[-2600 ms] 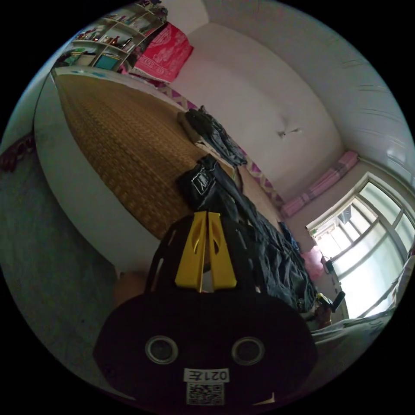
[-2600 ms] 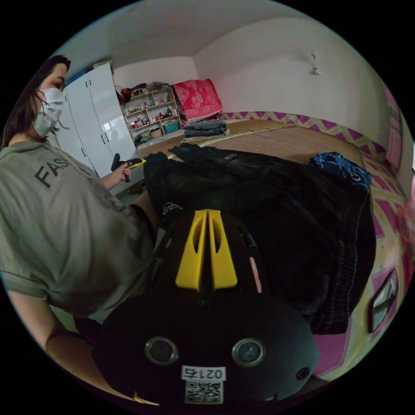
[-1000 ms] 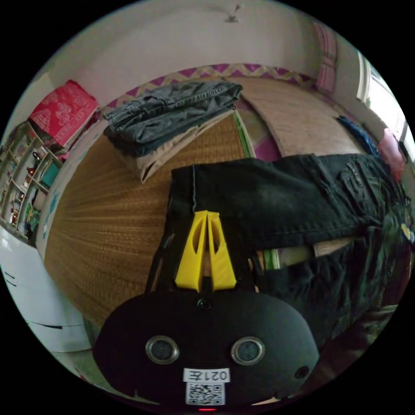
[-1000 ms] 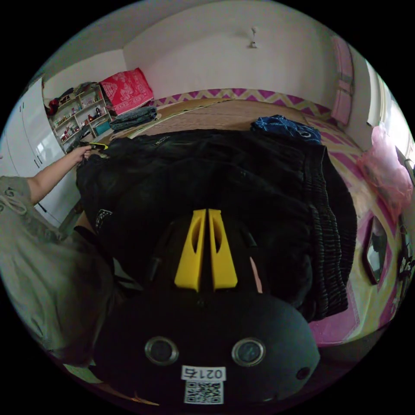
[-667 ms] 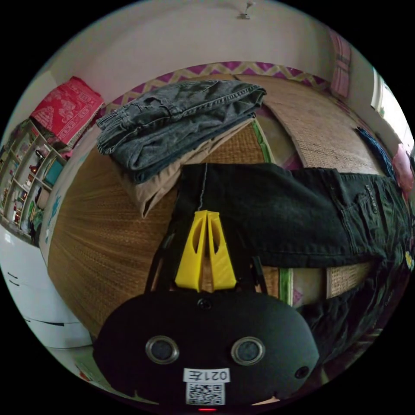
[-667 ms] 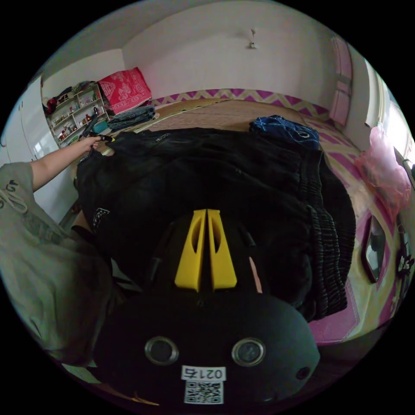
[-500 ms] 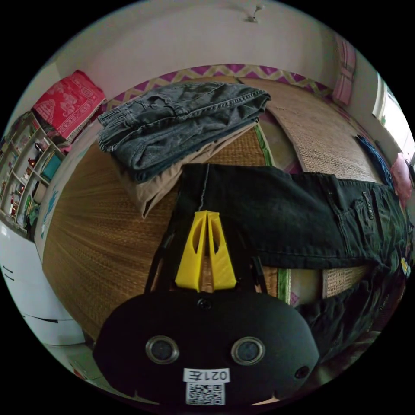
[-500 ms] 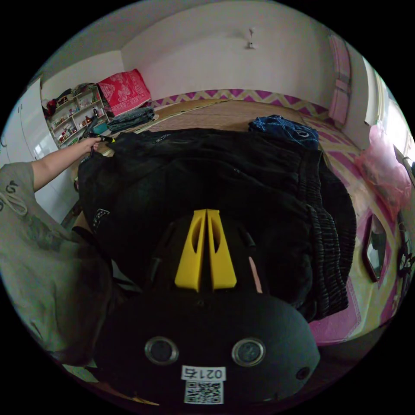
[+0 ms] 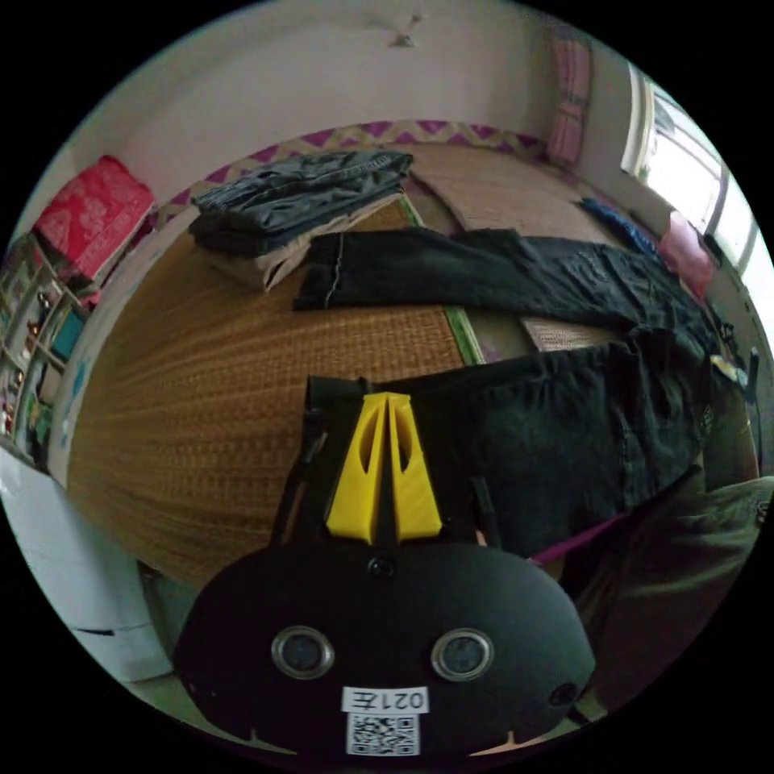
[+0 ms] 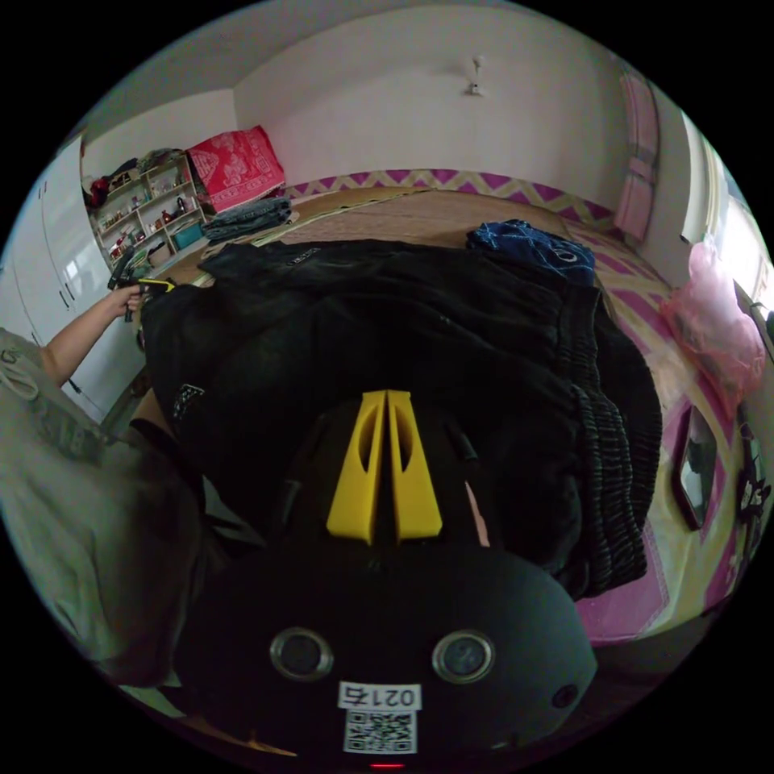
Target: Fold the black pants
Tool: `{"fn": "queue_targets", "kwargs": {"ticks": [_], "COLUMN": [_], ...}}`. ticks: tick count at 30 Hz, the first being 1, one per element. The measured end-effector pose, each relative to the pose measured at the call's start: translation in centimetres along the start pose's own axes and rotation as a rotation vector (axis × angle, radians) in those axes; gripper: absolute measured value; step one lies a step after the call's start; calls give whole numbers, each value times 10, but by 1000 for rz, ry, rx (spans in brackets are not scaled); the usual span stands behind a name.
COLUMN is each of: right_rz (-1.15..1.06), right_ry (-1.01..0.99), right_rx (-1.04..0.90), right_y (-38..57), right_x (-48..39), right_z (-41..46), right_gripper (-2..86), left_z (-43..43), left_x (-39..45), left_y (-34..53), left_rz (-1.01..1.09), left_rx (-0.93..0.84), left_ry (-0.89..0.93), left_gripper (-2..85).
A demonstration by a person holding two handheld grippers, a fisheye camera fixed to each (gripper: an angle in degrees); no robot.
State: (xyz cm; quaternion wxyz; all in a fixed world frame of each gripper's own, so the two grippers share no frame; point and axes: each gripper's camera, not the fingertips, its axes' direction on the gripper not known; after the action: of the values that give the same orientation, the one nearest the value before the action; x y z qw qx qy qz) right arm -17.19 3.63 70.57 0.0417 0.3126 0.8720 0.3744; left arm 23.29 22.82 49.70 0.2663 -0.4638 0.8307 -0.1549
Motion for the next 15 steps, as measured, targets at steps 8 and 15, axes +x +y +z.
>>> {"fn": "queue_targets", "kwargs": {"ticks": [8, 15], "right_rz": [-12, 42], "right_ry": [135, 227], "right_rx": [-34, -80], "right_y": [-3, -11], "right_x": [-28, -41], "right_z": [3, 6], "right_gripper": [-5, -5], "left_z": [-34, -58], "left_x": [38, 41], "left_y": [36, 34], "left_rz": [113, 136], "left_rx": [79, 11], "left_ry": [-246, -325], "left_gripper": [-10, -10]}}
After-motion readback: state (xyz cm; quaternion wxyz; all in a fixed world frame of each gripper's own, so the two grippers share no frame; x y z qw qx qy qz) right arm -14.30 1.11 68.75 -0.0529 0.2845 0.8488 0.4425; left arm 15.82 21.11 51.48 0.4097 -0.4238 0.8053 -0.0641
